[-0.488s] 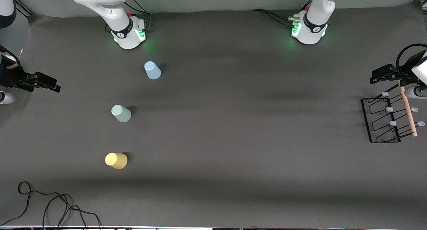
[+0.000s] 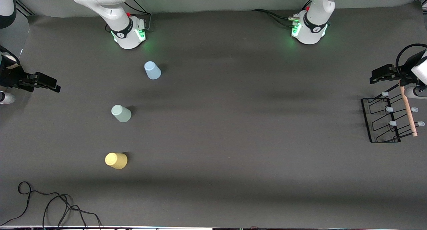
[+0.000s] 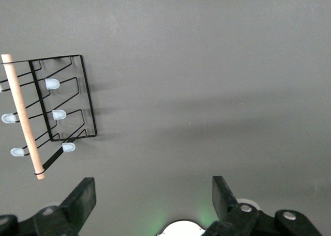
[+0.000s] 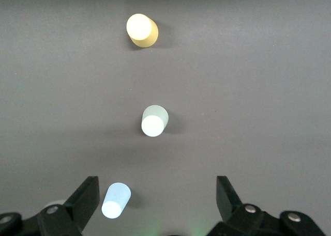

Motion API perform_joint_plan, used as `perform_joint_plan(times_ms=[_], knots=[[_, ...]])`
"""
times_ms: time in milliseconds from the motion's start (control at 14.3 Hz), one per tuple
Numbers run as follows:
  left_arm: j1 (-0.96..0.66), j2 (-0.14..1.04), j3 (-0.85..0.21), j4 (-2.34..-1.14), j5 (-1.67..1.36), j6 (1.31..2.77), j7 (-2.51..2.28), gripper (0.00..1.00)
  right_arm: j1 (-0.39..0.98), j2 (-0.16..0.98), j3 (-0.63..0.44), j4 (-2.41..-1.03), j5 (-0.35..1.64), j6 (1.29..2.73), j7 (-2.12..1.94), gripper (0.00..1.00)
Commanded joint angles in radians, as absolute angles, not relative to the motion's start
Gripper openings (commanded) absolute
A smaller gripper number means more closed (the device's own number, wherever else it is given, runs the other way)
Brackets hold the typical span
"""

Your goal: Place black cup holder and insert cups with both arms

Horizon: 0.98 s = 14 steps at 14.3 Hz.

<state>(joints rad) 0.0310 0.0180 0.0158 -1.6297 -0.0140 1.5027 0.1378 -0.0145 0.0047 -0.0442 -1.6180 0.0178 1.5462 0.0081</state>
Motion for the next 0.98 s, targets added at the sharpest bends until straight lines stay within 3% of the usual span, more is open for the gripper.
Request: perform_joint_plan(times_ms=[0, 907], knots=[[0.032, -0.006, 0.011, -1.649, -0.005, 1.494, 0.147, 1.00, -0.017, 0.011, -0.038, -1.598, 0.006, 1.539, 0.009, 1.00], [0.034, 0.005, 0.012, -1.634, -0.005, 1.494, 0.149, 1.00, -0.017, 0.009, -0.043, -1.595, 0.006, 1.551, -0.068, 1.00]])
